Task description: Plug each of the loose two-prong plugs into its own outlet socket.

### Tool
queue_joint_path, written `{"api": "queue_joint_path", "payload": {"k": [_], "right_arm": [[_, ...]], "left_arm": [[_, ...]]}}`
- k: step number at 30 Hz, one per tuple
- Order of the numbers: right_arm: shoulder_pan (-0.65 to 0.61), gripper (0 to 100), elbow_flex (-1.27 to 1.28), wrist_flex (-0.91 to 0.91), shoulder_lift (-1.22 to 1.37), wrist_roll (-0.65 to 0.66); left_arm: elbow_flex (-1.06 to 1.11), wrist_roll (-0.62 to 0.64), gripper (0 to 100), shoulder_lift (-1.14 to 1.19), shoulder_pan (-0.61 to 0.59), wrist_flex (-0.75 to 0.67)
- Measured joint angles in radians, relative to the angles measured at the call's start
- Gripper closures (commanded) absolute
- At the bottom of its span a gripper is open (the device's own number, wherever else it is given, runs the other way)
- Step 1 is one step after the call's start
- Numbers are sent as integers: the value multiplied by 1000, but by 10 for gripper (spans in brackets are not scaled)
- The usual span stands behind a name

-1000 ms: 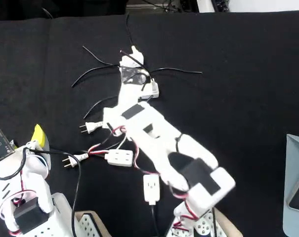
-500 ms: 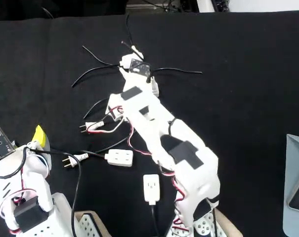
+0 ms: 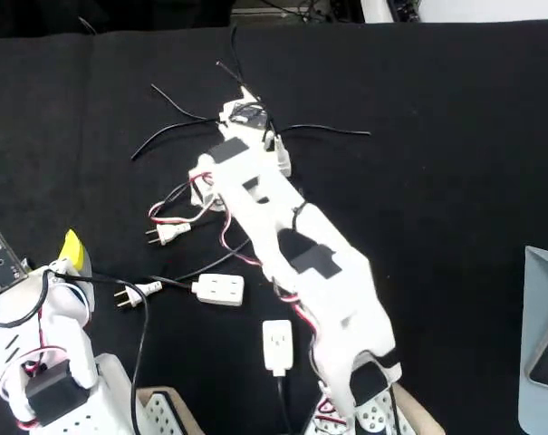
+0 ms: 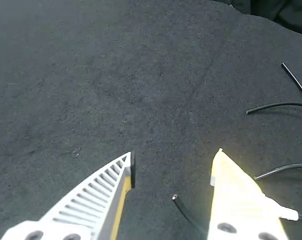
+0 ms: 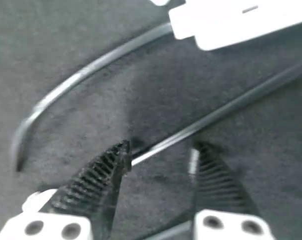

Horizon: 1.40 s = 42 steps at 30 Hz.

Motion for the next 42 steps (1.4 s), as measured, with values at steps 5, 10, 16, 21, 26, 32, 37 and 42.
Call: {"api": "queue_joint_path", "payload": {"k": [5,10,16,21,26,32,37,42], "right_arm": [[32,988,-115,126,84,2],[37,987,-206,219,120,48],[32,987,-288,342,115,152],[64,987,-322,400,9,236],[98,987,-324,428,-133,341],[172,987,-324,445,-253,511],[269,987,-324,485,-292,703],[347,987,-301,491,-356,862]], "left_arm": [[0,0,743,0,-2,0],[0,0,743,0,-2,0],[0,0,743,0,-2,0],[0,0,743,0,-2,0],[0,0,743,0,-2,0],[0,0,743,0,-2,0],[0,0,743,0,-2,0],[0,0,743,0,-2,0]]}}
